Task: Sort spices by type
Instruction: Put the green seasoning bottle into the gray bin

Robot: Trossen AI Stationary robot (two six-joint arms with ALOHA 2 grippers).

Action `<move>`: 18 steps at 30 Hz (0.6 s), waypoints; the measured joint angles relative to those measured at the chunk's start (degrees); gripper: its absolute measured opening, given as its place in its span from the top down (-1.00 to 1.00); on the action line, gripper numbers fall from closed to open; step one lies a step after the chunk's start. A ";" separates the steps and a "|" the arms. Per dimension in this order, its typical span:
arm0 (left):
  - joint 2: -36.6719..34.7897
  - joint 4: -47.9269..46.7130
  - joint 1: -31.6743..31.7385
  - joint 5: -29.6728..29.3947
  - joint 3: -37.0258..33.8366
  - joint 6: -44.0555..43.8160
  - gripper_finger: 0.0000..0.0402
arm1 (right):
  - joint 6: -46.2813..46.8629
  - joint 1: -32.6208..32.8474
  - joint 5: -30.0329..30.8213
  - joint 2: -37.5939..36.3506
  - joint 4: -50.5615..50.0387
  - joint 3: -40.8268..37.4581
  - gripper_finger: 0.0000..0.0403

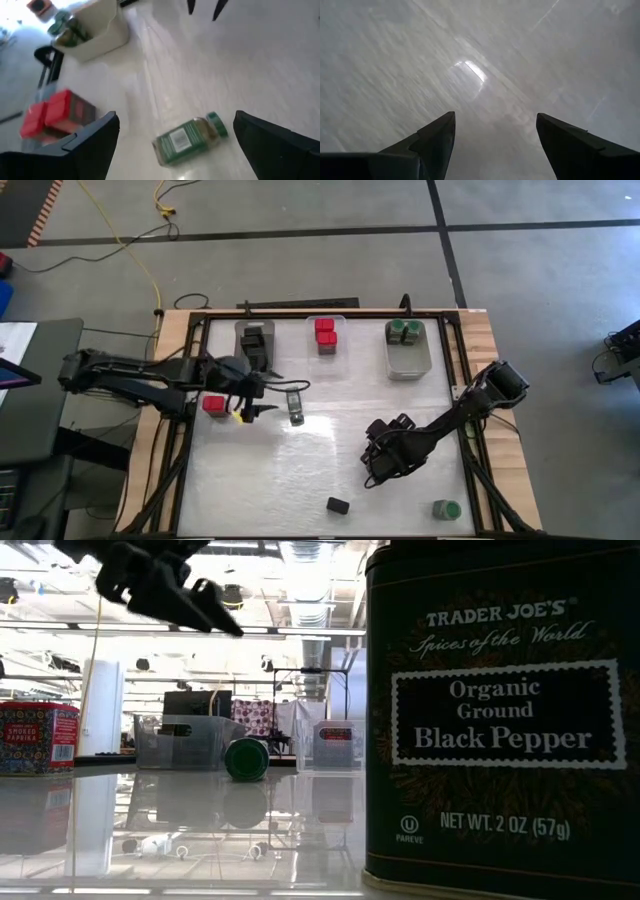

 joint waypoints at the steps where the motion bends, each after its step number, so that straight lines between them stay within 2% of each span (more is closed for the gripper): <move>1: 0.72 -1.23 0.64 0.73 1.34 1.87 -0.87 | -0.03 0.00 0.02 0.00 0.04 0.00 -0.52; 8: 14.04 -16.50 1.49 1.09 12.79 19.49 -0.87 | -0.13 -0.07 1.23 -0.02 0.09 0.00 -0.52; 13: 24.85 -23.29 1.46 -1.31 20.48 28.34 -0.87 | 0.07 -0.07 1.40 -0.04 0.44 0.00 -0.52; 18: 33.07 -25.49 1.52 -4.63 25.31 36.33 -0.87 | 0.02 -0.04 1.41 -0.04 0.43 0.00 -0.52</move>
